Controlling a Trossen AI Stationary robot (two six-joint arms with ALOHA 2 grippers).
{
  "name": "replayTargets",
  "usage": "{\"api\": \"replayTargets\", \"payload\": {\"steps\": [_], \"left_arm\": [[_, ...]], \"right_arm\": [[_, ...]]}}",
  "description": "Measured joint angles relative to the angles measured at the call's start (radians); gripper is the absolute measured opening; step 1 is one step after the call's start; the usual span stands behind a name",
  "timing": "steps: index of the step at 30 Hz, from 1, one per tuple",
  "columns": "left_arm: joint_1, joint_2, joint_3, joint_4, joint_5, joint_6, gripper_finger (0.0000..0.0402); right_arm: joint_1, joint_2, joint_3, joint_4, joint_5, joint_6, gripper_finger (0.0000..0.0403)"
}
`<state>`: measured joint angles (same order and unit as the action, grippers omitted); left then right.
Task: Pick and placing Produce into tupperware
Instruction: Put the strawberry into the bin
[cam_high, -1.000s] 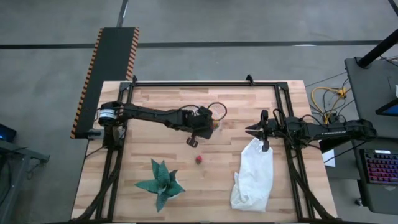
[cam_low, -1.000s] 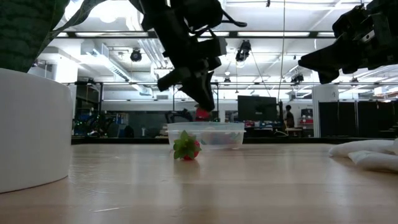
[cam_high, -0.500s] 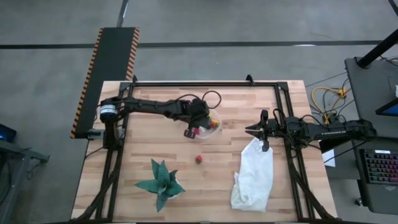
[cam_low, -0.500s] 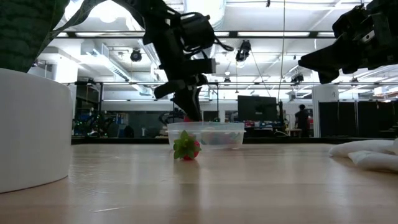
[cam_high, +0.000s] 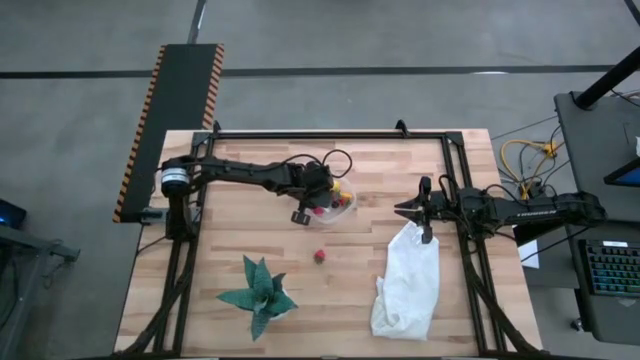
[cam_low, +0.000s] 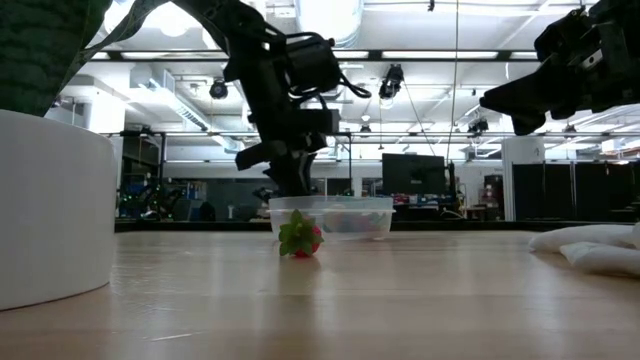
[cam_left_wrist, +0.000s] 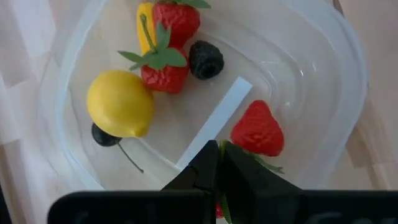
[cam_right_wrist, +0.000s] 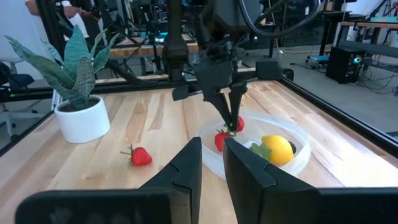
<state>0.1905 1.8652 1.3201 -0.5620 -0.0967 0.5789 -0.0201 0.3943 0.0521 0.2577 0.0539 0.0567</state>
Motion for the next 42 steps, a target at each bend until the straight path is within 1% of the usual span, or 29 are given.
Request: {"api": "replayTargets", "payload": {"steps": [12,15,22,27,34,42], "left_arm": [[0.000,0.000,0.000,0.004,-0.007,-0.023,0.0002],[0.000,0.000,0.001,0.005,-0.007,-0.024,0.0019],[0.000,0.000,0.002,0.004,-0.009,-0.026,0.0075],[-0.007,0.000,0.018,0.001,-0.014,-0.025,0.0096],[-0.087,-0.025,0.061,-0.007,-0.015,0.007,0.0101],[-0.219,-0.058,0.071,-0.022,-0.009,0.119,0.0101]], "right_arm": [[0.000,0.000,0.000,0.000,0.000,0.003,0.0059],[0.000,0.000,0.000,0.000,0.000,0.003,0.0059],[0.000,0.000,0.000,-0.014,0.000,0.003,0.0059],[0.000,0.000,0.000,-0.019,0.000,0.003,0.0059],[0.000,0.000,0.000,-0.021,0.000,0.004,0.0059],[0.000,0.000,0.000,-0.022,0.000,0.003,0.0059]]}}
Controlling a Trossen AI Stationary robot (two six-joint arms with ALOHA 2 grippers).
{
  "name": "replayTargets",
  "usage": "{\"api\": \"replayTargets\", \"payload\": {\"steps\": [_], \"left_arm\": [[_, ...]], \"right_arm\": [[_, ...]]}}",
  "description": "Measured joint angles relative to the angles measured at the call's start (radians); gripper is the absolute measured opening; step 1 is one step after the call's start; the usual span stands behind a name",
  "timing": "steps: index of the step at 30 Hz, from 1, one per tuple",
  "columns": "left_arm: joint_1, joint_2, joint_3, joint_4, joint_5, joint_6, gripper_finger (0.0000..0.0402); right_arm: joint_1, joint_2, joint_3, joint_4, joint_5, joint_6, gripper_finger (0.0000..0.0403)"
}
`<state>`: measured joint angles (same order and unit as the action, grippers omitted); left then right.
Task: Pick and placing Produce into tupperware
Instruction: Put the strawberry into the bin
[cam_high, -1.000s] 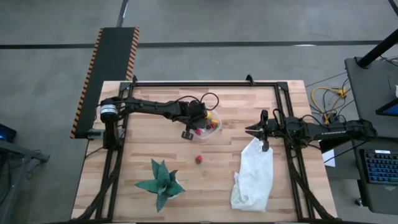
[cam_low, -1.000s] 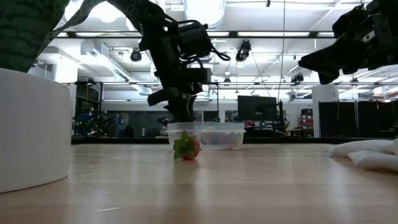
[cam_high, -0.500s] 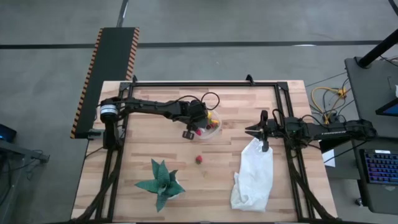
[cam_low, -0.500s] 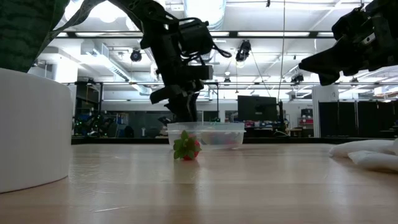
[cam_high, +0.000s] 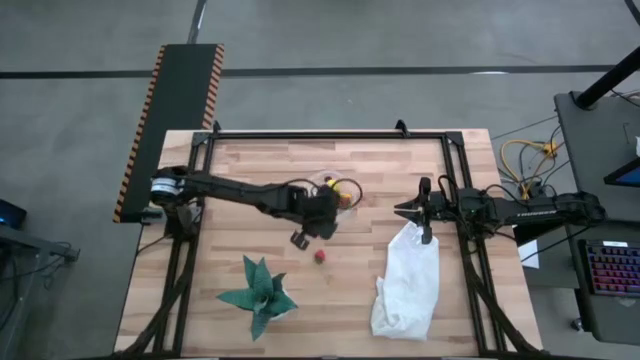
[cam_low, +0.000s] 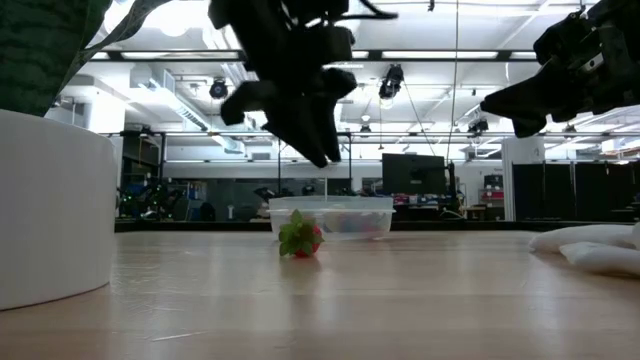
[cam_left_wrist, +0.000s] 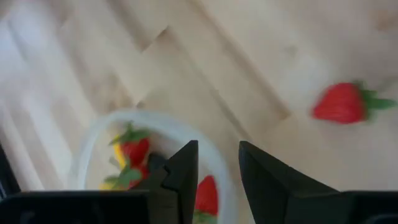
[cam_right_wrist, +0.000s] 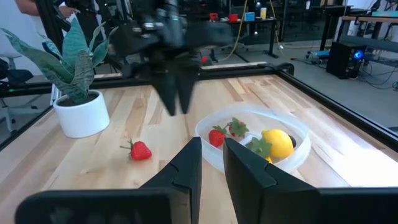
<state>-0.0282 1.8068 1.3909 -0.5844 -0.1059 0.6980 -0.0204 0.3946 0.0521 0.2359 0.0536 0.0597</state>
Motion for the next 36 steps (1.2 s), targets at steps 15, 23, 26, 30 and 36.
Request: {"api": "replayTargets", "payload": {"steps": [15,23,26,30,36], "left_arm": [[-0.165,0.001,-0.006,0.002,0.088,0.040,0.0101],[-0.207,0.060,-0.010,0.016,0.067,0.071,0.0101],[-0.207,0.068,-0.010,0.009,0.058,0.071,0.0101],[-0.208,0.079,-0.010,-0.004,0.054,0.069,0.0101],[-0.209,0.099,-0.010,-0.011,0.081,0.068,0.0101]], "right_arm": [[0.000,0.000,0.000,0.000,0.000,0.010,0.0059],[0.000,0.000,0.000,0.003,0.000,0.049,0.0059],[0.000,0.000,0.000,0.002,0.000,0.053,0.0059],[0.000,0.000,-0.001,0.001,0.000,0.053,0.0059],[0.000,0.000,-0.004,-0.001,0.000,0.053,0.0059]]}}
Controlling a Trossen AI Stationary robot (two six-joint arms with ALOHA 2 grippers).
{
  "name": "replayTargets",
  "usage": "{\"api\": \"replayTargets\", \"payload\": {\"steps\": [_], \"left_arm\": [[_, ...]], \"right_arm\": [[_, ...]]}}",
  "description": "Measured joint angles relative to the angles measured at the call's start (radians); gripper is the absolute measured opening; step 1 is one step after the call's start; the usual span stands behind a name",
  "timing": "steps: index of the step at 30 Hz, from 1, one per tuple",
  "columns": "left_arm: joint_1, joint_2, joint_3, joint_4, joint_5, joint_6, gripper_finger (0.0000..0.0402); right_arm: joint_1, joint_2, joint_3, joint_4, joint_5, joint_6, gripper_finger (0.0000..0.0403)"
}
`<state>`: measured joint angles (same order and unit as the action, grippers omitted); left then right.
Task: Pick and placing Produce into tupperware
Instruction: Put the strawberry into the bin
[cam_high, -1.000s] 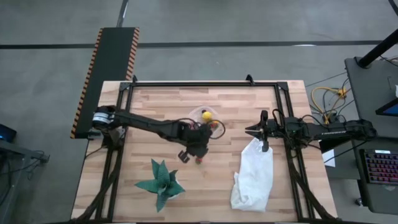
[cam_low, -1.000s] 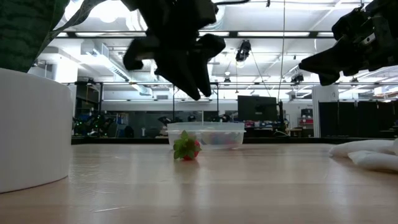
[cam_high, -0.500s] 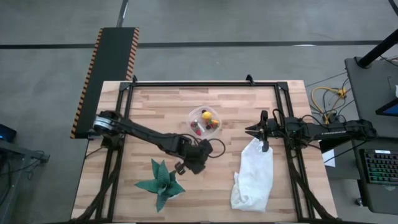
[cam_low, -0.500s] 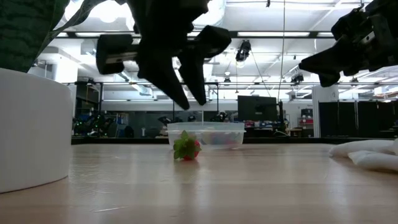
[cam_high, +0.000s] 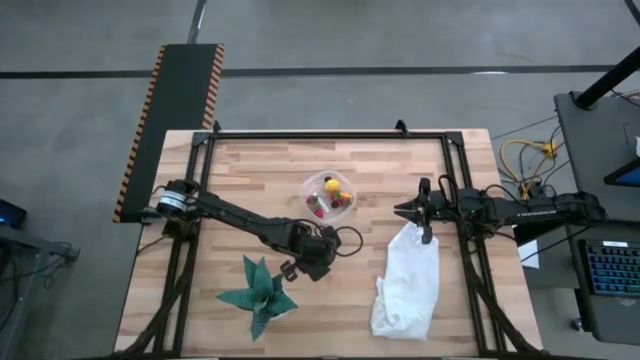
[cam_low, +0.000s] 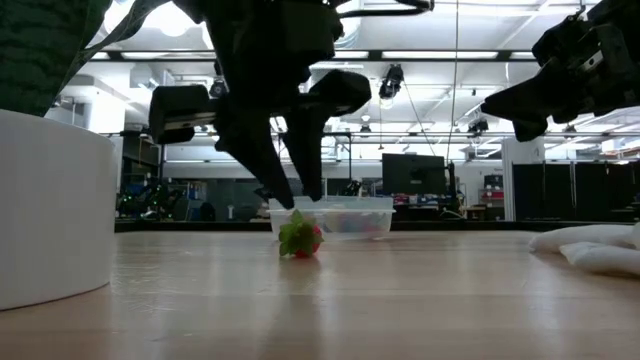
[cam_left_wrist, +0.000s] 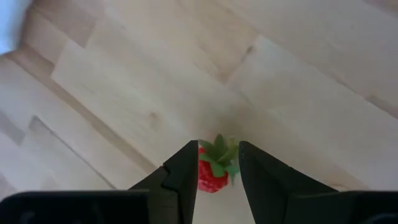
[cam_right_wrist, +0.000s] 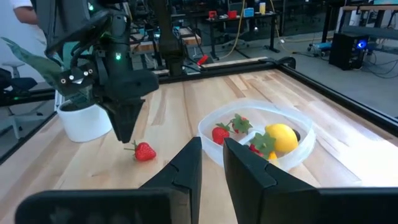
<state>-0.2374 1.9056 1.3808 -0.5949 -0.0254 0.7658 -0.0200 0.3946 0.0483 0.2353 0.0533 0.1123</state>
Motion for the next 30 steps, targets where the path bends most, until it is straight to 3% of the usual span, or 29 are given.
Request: {"api": "replayTargets", "payload": {"steps": [11,30], "left_arm": [[-0.007,0.014,0.000,0.000,0.042,0.009,0.0101],[-0.004,0.083,0.000,0.019,0.007,0.011,0.0101]], "right_arm": [[0.000,0.000,-0.001,0.000,0.000,0.000,0.0059],[0.000,0.001,-0.002,0.000,0.000,0.004,0.0059]]}}
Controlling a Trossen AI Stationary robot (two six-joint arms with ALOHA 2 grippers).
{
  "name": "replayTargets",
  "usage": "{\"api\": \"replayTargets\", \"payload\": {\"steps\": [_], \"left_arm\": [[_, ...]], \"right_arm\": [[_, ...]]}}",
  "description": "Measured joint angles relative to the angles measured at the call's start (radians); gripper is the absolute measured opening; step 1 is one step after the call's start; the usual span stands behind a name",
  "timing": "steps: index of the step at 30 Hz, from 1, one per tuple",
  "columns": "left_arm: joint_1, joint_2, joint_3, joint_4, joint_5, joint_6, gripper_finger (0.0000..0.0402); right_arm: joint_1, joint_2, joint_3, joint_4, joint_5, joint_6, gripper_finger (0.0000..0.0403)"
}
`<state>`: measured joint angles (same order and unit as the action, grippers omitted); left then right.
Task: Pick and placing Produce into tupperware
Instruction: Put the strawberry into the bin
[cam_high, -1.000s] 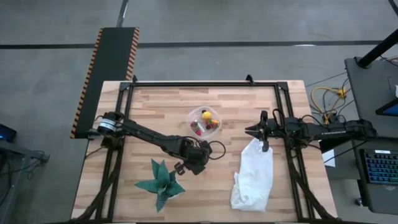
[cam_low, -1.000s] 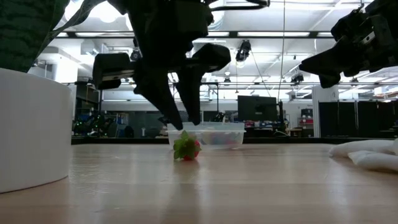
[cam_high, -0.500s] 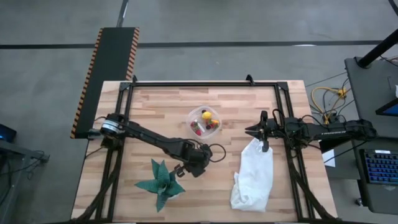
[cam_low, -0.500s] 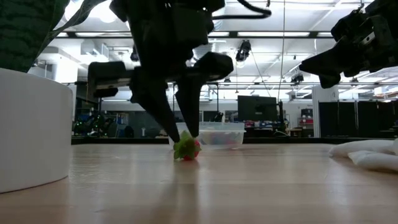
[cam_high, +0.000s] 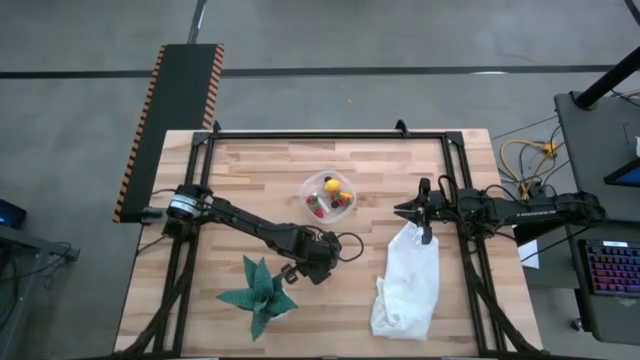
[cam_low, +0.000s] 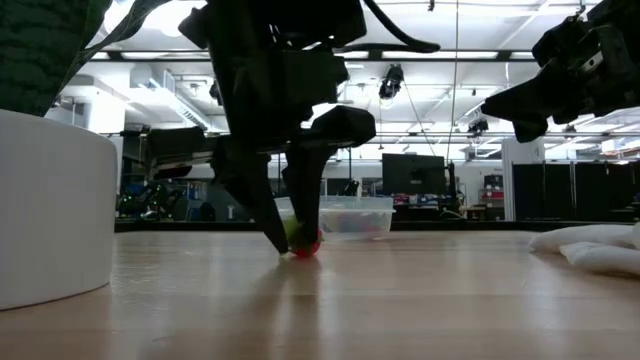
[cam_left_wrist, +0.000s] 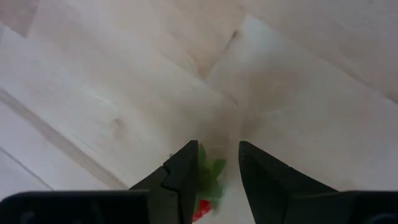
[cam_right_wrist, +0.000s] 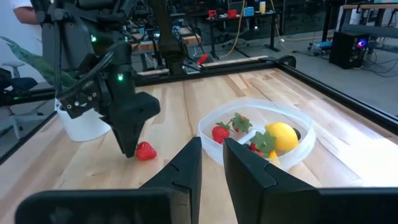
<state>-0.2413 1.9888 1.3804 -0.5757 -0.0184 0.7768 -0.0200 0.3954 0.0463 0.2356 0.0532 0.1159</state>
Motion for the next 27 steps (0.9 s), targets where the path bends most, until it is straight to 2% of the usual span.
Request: {"api": "replayTargets", "payload": {"steps": [17,27], "left_arm": [[0.001,0.000,0.000,0.026,-0.046,-0.005,0.0094],[0.002,0.000,0.000,0.041,-0.046,-0.007,0.0006]], "right_arm": [[0.000,0.000,0.000,0.000,0.000,0.000,0.0059],[0.000,0.000,0.000,0.000,0.000,0.000,0.0059]]}}
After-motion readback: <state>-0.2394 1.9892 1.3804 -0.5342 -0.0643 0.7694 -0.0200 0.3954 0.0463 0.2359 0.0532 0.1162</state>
